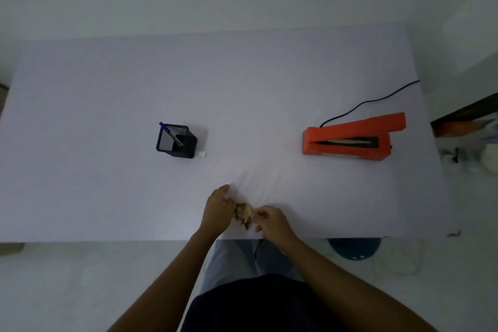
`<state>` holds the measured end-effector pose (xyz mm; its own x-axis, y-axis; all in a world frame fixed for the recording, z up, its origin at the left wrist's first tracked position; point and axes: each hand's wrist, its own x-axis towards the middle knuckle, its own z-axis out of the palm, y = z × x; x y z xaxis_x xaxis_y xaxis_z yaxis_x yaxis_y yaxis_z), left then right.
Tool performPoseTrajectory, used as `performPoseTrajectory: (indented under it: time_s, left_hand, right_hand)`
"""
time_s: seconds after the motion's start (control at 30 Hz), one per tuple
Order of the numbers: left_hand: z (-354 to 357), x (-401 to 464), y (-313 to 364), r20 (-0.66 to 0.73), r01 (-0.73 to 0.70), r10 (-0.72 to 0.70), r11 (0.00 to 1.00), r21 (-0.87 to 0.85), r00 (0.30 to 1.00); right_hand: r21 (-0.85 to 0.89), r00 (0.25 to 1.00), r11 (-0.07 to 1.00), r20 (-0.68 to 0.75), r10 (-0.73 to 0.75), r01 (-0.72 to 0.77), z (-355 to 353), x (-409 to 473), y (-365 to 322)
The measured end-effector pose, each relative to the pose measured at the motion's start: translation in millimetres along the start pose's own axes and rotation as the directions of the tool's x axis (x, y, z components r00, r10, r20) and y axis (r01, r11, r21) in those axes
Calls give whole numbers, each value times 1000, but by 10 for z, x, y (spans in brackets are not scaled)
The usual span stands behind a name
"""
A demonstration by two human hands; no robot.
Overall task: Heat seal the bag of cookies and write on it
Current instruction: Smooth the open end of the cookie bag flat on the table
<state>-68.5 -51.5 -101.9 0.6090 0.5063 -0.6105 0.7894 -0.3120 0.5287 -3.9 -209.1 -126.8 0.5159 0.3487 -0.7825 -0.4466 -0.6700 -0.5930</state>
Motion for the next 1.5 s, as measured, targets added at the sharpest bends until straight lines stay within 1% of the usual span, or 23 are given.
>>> performPoseTrajectory:
  time_s: [0.1,0.23,0.33,0.47,0.57,0.73,0.8,0.83,0.9,0.97,1.03,1.13,1.23,1.3,1.4,1.5]
  left_hand:
    - [8,28,-38,7,39,-39,997,-69,999]
    - [-12,29,-52,73,22,-9,984,-174,997]
    - [-28,-18,-37,18,-68,73,980,-186,997]
    - [-48,-137,-19,-78,-224,212,948,-224,974]
    - [-39,-241,-31,-115,-262,242,940,-218,964]
    - [-50,-336,-17,-156,-339,314,923,-182,937]
    - [-43,-322,-45,-141,-343,322,924,-168,936]
    - [-29,-298,-83,-110,-335,321,929,-156,941]
    - [5,-245,-167,11,-292,296,948,-123,955]
    - [34,-196,-222,123,-234,240,970,-64,963]
    - [40,-162,-203,163,-237,238,971,-26,957]
    - [25,-129,-105,146,-295,294,955,-16,945]
    - [26,-94,-74,127,-300,296,954,12,947]
    - [40,-57,-84,120,-305,302,952,3,946]
    - [34,-43,-91,96,-360,360,933,-15,928]
    - [39,-34,-101,83,-402,405,914,-51,911]
  right_hand:
    - [-32,993,994,-50,-105,103,-34,16,34]
    - [4,980,984,-96,-175,176,-145,17,43]
    - [53,961,970,-163,-225,237,-247,2,62]
    - [54,924,938,-204,-324,341,-361,-67,67]
    - [47,908,924,-209,-363,380,-389,-128,79]
    - [-40,880,898,-184,-438,438,-372,-181,150]
    - [-63,875,890,-165,-455,451,-360,-170,169]
    - [-73,876,889,-154,-458,452,-356,-159,174]
    - [-86,877,887,-137,-461,453,-350,-141,175]
    - [-108,876,884,-125,-465,454,-348,-118,164]
    - [-120,871,877,-111,-478,466,-339,-95,151]
    - [-122,866,870,-99,-490,478,-328,-60,133]
    - [-128,864,868,-103,-492,479,-317,-10,124]
    - [-144,858,862,-107,-502,486,-310,26,128]
    - [-194,849,847,-100,-520,496,-314,50,90]
    - [-181,841,839,-90,-534,514,-317,57,55]
